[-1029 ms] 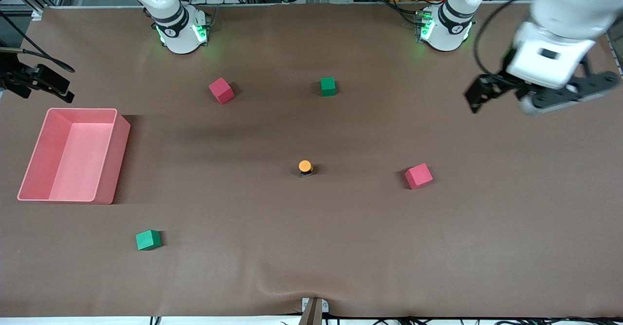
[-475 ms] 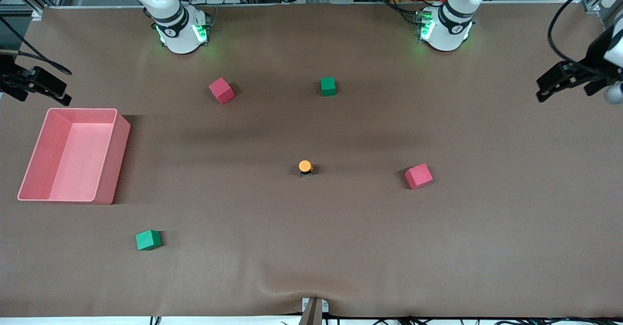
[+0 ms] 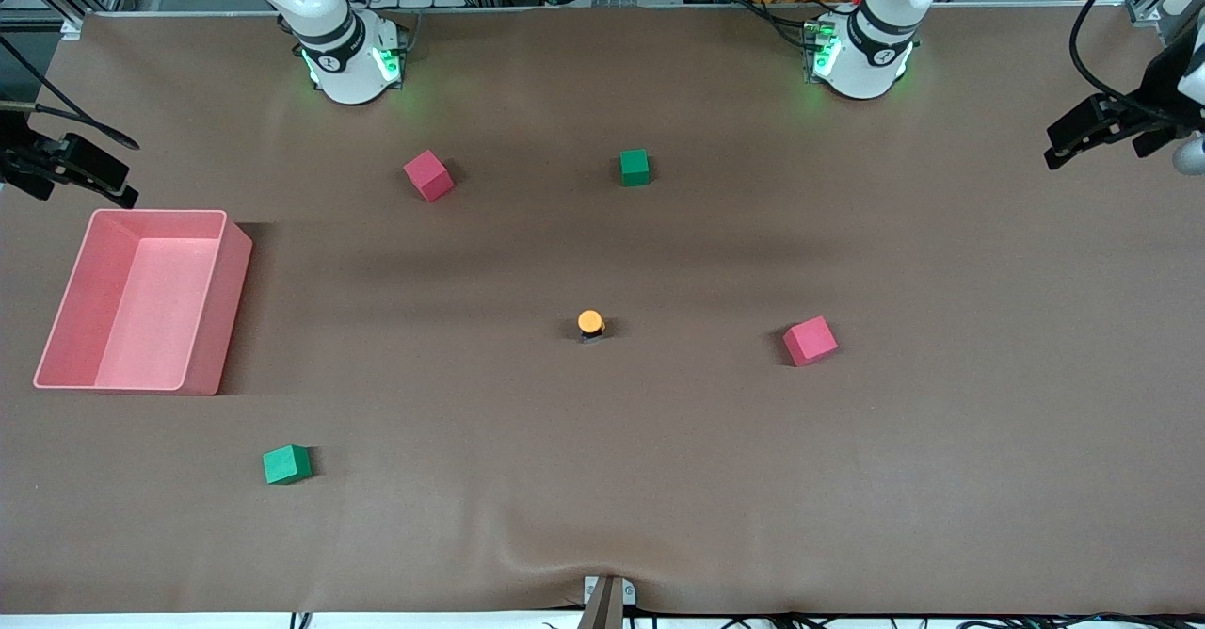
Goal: Place and upright button with both arms
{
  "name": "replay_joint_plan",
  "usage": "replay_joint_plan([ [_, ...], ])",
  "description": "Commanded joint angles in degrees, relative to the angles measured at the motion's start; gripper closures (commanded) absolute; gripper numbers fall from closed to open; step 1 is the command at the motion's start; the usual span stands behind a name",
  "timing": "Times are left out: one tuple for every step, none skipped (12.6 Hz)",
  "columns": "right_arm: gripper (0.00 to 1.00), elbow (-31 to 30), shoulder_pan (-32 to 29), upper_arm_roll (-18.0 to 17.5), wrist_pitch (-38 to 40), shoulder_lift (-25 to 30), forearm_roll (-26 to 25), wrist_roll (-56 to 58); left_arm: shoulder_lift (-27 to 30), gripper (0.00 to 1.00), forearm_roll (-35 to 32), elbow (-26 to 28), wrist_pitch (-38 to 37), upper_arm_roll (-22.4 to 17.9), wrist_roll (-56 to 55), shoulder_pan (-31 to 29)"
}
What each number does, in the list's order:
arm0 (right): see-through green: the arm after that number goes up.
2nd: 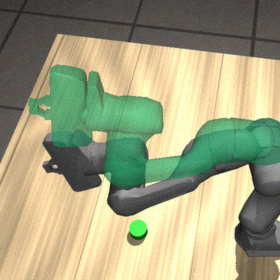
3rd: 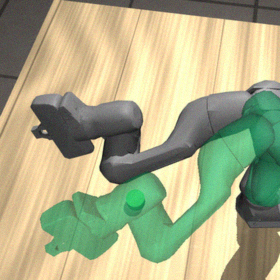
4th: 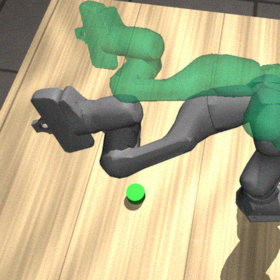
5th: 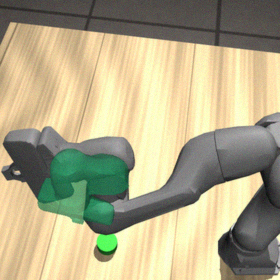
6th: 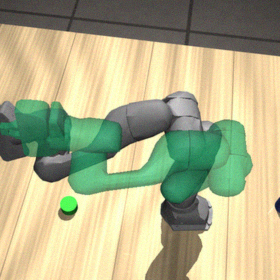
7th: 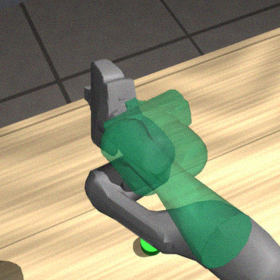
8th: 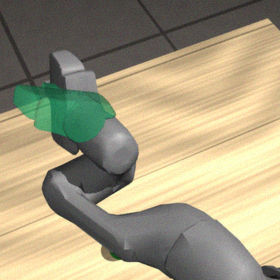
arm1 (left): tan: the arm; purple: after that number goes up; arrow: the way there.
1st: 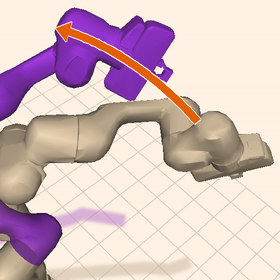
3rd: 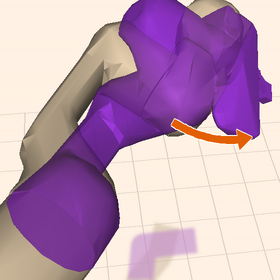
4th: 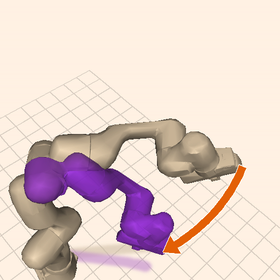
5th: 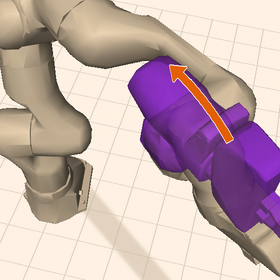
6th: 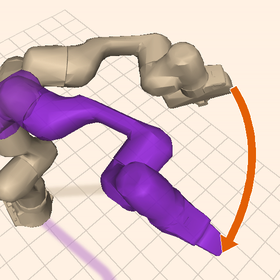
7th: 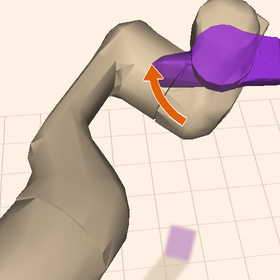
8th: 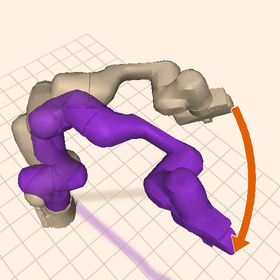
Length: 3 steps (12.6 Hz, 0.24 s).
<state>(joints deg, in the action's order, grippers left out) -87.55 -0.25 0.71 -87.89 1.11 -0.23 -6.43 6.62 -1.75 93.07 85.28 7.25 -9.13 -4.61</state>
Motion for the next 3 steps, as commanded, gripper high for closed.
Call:
replay_joint_plan([
  [0.0,1.68,-1.07,-0.54,0.79,-0.76,1.02,0.63,1.65,0.0,1.13,1.41,-0.28,0.66,1.39,-0.4],
  [0.0,1.68,-0.98,-0.54,0.79,-0.76,1.02,0.71,1.65,0.0,1.22,1.41,-0.28,0.66,1.39,-0.4],
  [0.0,1.68,-0.98,-0.54,0.88,-0.76,0.93,1.24,1.65,0.0,1.22,1.06,-0.28,0.66,1.31,-0.14],
])
